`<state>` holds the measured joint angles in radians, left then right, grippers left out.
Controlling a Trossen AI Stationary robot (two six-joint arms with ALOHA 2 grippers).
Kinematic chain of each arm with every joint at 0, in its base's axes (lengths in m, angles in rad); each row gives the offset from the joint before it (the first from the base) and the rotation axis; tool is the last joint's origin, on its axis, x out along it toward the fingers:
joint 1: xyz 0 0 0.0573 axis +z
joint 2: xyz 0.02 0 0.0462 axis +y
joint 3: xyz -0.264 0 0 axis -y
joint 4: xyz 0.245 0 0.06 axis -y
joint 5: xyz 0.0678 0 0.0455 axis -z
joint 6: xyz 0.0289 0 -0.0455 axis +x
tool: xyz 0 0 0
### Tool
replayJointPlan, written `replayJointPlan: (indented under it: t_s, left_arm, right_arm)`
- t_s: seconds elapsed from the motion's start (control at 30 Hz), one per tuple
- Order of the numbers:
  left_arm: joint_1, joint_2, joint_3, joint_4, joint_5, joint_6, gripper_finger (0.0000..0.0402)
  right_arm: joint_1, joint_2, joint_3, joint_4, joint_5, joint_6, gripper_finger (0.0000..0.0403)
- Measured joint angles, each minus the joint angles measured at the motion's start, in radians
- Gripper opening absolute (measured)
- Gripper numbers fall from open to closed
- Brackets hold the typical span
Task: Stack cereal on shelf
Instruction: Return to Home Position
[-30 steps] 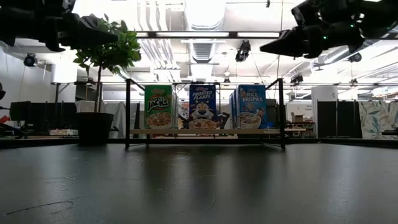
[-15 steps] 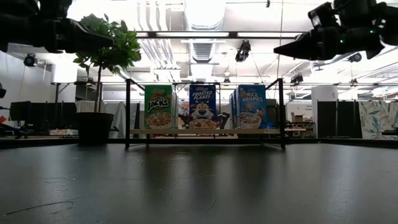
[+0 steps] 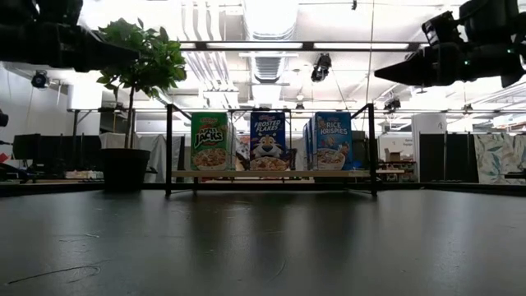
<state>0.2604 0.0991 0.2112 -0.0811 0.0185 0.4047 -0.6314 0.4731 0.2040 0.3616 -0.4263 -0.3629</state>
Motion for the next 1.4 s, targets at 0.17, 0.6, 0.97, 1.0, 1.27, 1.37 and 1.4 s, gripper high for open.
replayJointPlan:
  t_s: [0.17,0.6,0.97,1.0,1.27,1.37,1.4]
  left_arm:
    - [0.000,-0.064,-0.040,-0.003,0.000,-0.012,0.0001]
    - [0.000,-0.100,-0.086,-0.020,0.000,-0.117,0.0001]
    - [0.000,-0.100,-0.156,-0.005,0.048,-0.281,0.0001]
    - [0.000,-0.099,-0.162,0.007,0.061,-0.296,0.0001]
    - [0.000,-0.096,-0.173,0.054,0.177,-0.329,0.0001]
    - [0.000,-0.095,-0.174,0.054,0.180,-0.346,0.0001]
    - [0.000,-0.092,-0.174,0.054,0.180,-0.348,0.0001]
  right_arm:
    - [-0.001,-0.031,-0.017,0.004,0.000,0.000,0.0009]
    - [-0.029,-0.120,-0.093,0.019,0.001,0.056,0.0009]
    - [-0.044,-0.330,-0.192,0.008,-0.001,0.212,0.0009]
    - [-0.044,-0.350,-0.191,-0.013,-0.009,0.213,0.0009]
    - [-0.042,-0.430,-0.192,-0.057,-0.160,0.226,0.0009]
    - [-0.035,-0.436,-0.192,-0.120,-0.158,0.237,0.0009]
    - [-0.032,-0.437,-0.192,-0.144,-0.154,0.235,0.0009]
